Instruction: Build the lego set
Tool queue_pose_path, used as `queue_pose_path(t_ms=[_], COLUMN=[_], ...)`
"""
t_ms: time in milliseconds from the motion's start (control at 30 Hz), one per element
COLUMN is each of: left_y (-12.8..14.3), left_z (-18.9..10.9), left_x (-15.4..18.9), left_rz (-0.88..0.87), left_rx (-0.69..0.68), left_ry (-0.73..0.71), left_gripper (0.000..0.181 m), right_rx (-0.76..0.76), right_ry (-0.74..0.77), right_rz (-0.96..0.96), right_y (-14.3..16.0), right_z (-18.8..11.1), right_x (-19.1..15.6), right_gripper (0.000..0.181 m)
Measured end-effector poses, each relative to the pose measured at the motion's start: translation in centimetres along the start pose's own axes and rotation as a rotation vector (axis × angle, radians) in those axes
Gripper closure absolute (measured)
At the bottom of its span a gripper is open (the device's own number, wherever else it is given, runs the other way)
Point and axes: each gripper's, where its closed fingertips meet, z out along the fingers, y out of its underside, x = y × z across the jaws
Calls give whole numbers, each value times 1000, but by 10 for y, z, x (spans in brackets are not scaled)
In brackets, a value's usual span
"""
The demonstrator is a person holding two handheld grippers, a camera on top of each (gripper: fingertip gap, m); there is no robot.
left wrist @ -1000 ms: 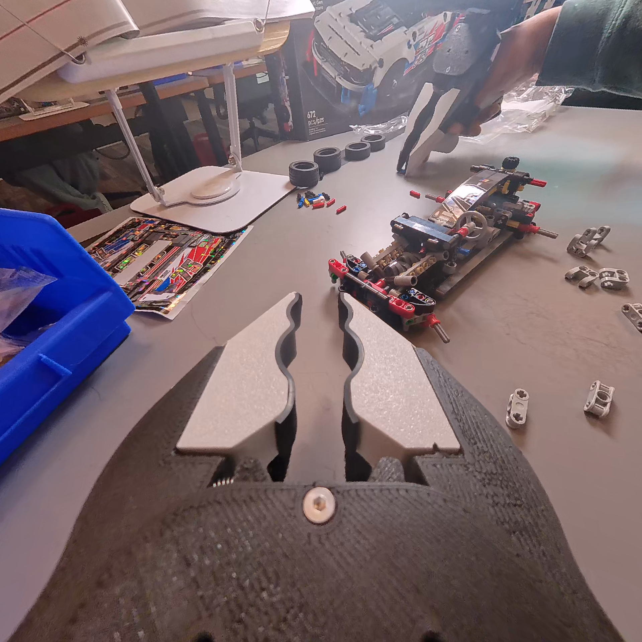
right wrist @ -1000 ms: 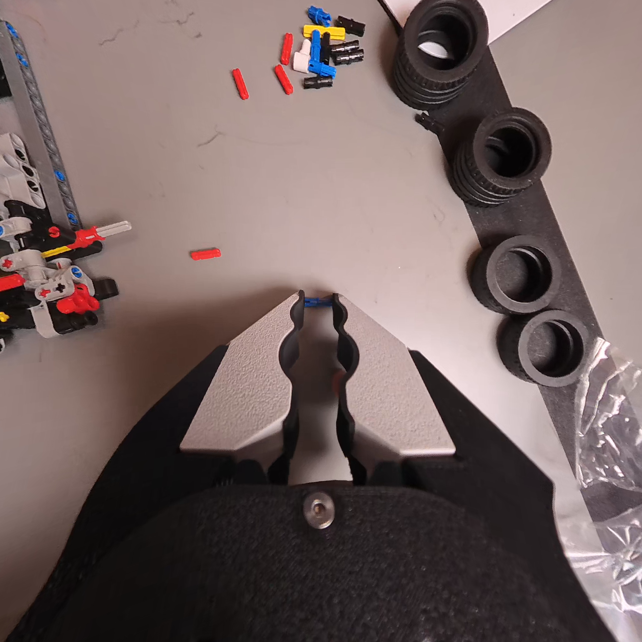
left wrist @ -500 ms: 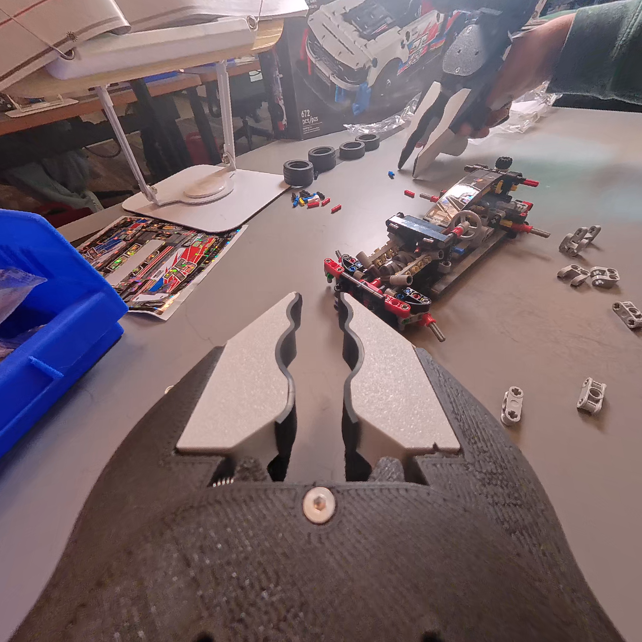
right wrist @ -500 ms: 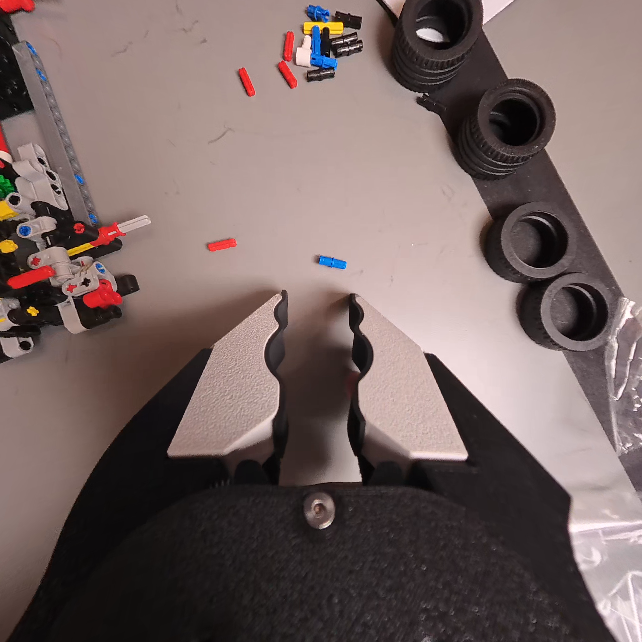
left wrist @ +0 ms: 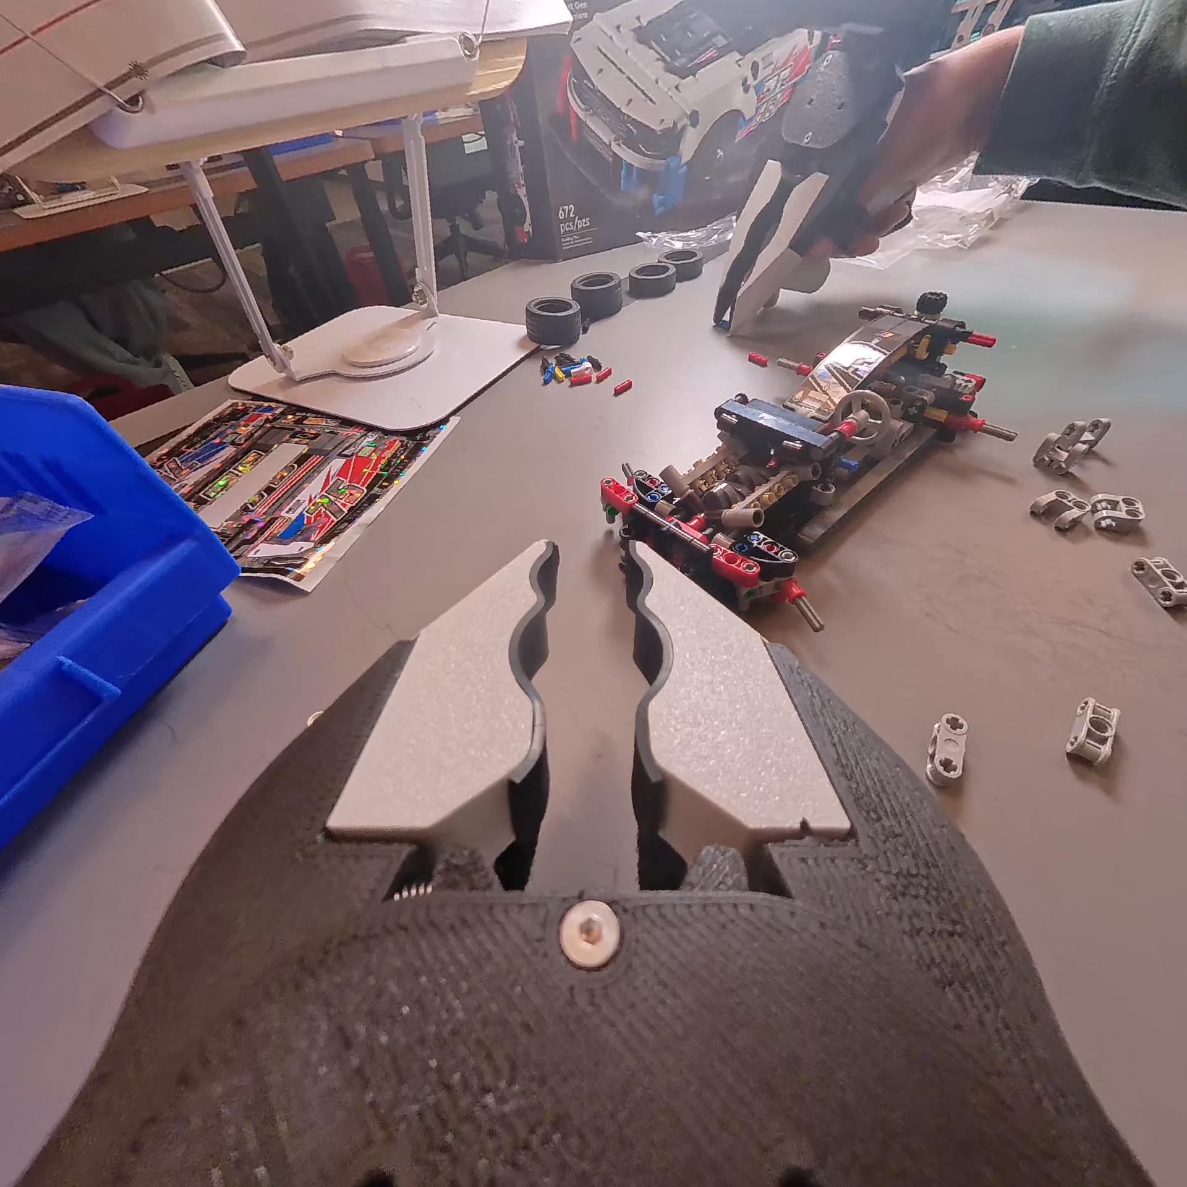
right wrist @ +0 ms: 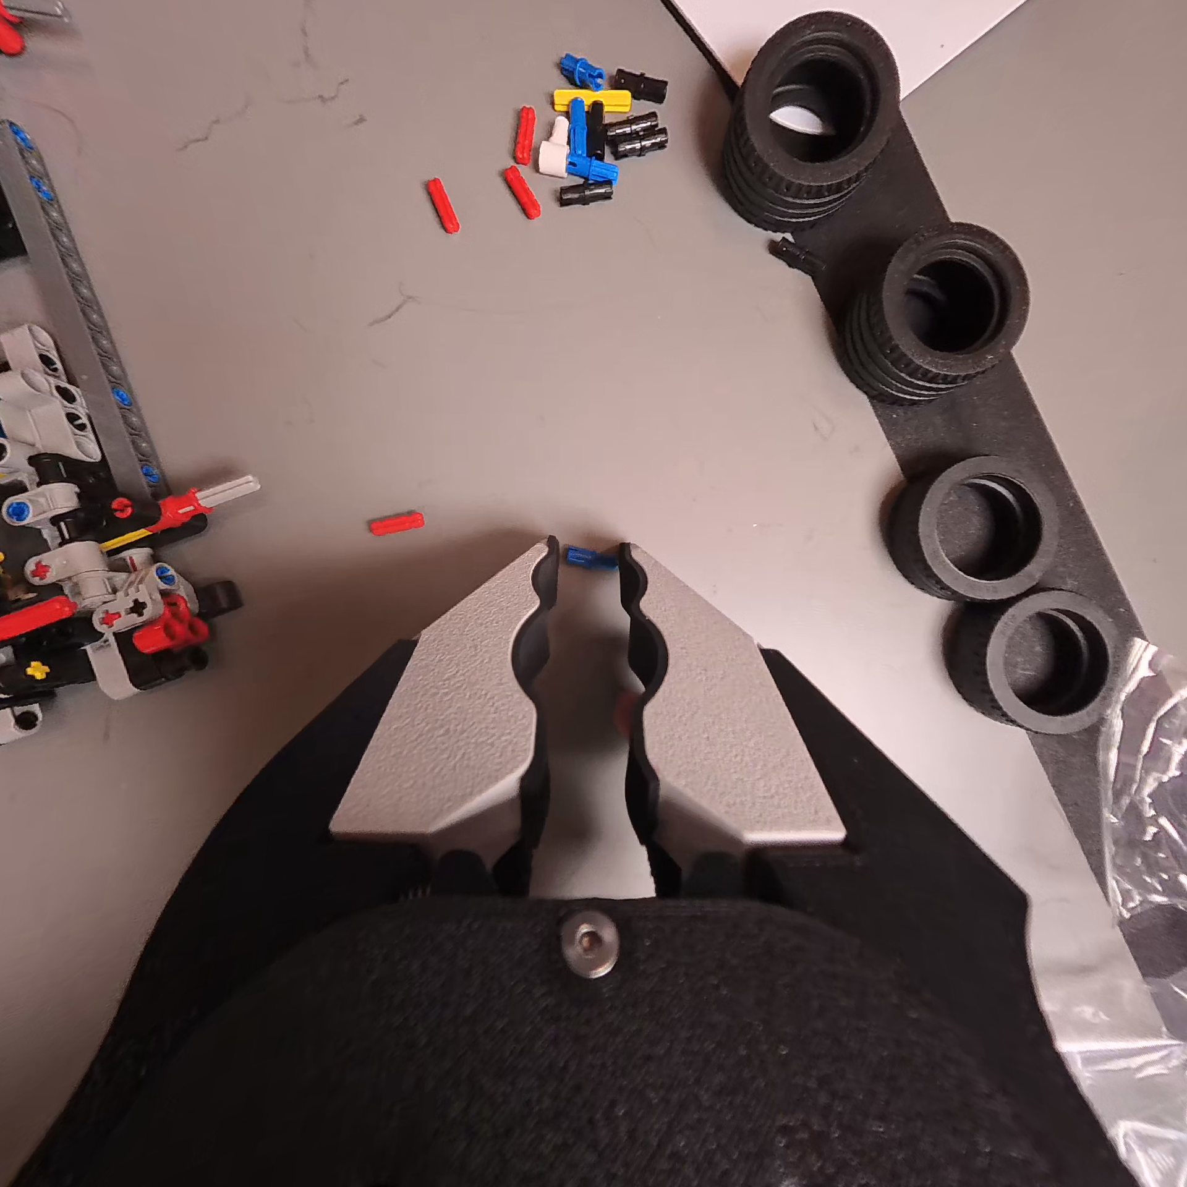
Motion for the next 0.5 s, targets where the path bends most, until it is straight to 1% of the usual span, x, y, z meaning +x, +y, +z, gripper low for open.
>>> queue_pose_path(t_ms=[33, 367, 500], left_y=[0, -1, -1], left_z=[0, 0, 0], left_x=[0, 0, 0], left_rz=[0, 8, 14], left_rx=[0, 2, 3], left_ry=[2, -5, -8], left_gripper=[162, 162, 162], right_rx=[1, 13, 49], right_ry=[1, 15, 19], right_rz=[1, -1, -6], right_y=[0, 4, 1], right_z=[0, -3, -12], right_x=[0, -3, -11], right_gripper=[165, 167, 167])
